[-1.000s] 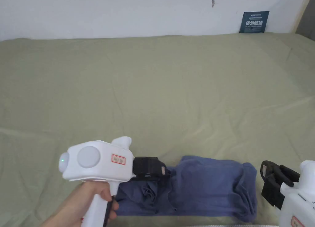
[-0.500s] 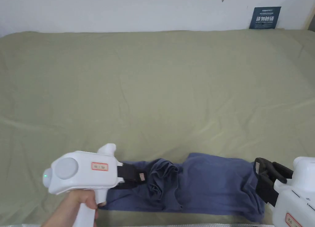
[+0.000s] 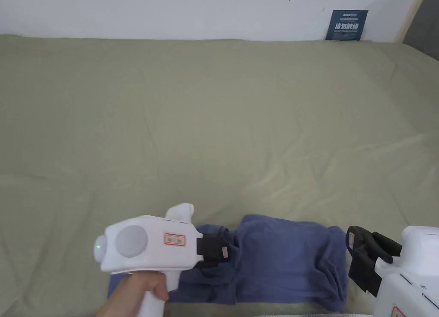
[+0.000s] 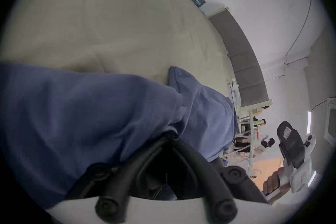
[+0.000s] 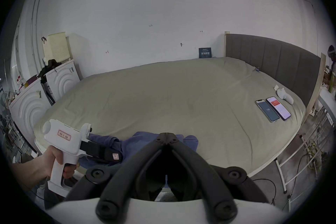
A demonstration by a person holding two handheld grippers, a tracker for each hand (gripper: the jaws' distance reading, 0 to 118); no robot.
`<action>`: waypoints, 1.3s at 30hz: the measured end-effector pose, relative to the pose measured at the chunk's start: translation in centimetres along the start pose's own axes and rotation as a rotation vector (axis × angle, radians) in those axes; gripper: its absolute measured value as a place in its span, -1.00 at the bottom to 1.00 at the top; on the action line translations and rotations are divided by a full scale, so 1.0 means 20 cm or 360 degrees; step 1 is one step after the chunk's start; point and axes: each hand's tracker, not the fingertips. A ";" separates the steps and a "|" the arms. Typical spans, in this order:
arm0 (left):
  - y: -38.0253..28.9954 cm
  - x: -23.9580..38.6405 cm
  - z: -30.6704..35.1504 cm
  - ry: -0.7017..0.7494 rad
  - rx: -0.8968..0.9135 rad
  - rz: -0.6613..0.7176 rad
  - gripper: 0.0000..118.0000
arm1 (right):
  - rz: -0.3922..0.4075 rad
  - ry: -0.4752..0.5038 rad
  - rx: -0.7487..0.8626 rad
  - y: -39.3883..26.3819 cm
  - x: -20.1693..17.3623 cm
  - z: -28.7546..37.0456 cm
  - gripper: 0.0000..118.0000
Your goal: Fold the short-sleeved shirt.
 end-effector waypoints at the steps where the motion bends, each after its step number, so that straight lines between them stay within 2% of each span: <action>1: 0.02 -0.01 0.11 -0.0017 0.0057 -0.0007 -1.00 | 0.0001 0.0005 0.0000 0.00 -0.01 -0.01 -1.00; 3: 0.04 -0.06 0.33 0.0027 0.0164 -0.0005 -1.00 | 0.0001 0.0023 0.0001 0.00 -0.03 -0.02 -1.00; 6: 0.06 -0.24 0.60 0.0220 0.0254 0.0041 -1.00 | 0.0024 0.0063 0.0013 0.01 -0.09 -0.04 -1.00; 10: 0.04 -0.48 0.76 0.0420 0.0216 0.0159 -1.00 | 0.0054 0.0109 0.0032 0.03 -0.17 -0.05 -1.00; 13: 0.03 -0.58 0.76 0.0363 0.0160 0.0219 -1.00 | 0.0070 0.0132 0.0022 0.03 -0.22 -0.08 -1.00; 19: 0.04 -0.74 0.62 -0.0008 0.0082 0.0325 -1.00 | 0.0107 0.0146 -0.0004 0.03 -0.28 -0.10 -1.00; 20: 0.02 -0.73 0.59 -0.0046 0.0059 0.0370 -0.87 | 0.0110 0.0140 -0.0009 0.03 -0.28 -0.10 -1.00; 22: 0.03 -0.76 0.53 -0.0153 0.0068 0.0451 0.55 | 0.0124 0.0131 -0.0018 0.03 -0.28 -0.11 -1.00; 23: 0.03 -0.78 0.49 -0.0233 0.0061 0.0486 1.00 | 0.0131 0.0126 -0.0020 0.03 -0.28 -0.11 -1.00; 26: 0.00 -0.76 0.39 -0.0471 0.0055 0.0603 0.92 | 0.0139 0.0115 -0.0033 0.04 -0.28 -0.11 -1.00; 27: 0.00 -0.74 0.36 -0.0378 0.0037 0.0636 0.91 | 0.0143 0.0109 -0.0034 0.04 -0.27 -0.11 -1.00; 28: -0.01 -0.73 0.33 -0.0189 -0.0002 0.0571 0.85 | 0.0142 0.0105 -0.0033 0.04 -0.27 -0.11 -1.00; 29: -0.02 -0.71 0.32 -0.0084 -0.0003 0.0522 0.65 | 0.0138 0.0106 -0.0033 0.04 -0.26 -0.10 -1.00; 30: -0.03 -0.71 0.33 -0.0198 0.0030 0.0548 0.06 | 0.0137 0.0104 -0.0031 0.05 -0.25 -0.10 -1.00; 31: -0.02 -0.71 0.38 -0.0263 0.0071 0.0610 -0.62 | 0.0139 0.0100 -0.0024 0.06 -0.25 -0.09 -1.00; 32: -0.02 -0.68 0.41 -0.0223 0.0084 0.0584 -0.69 | 0.0140 0.0099 -0.0013 0.07 -0.24 -0.08 -1.00; 34: -0.01 -0.62 0.50 -0.0047 0.0151 0.0514 -0.69 | 0.0139 0.0110 0.0006 0.09 -0.24 -0.07 -1.00; 36: -0.01 -0.63 0.59 -0.0075 0.0215 0.0570 -0.71 | 0.0146 0.0116 0.0030 0.09 -0.22 -0.07 -1.00; 39: -0.03 -0.60 0.80 0.0089 0.0327 0.0540 -0.73 | 0.0134 0.0144 0.0072 0.12 -0.22 -0.05 -1.00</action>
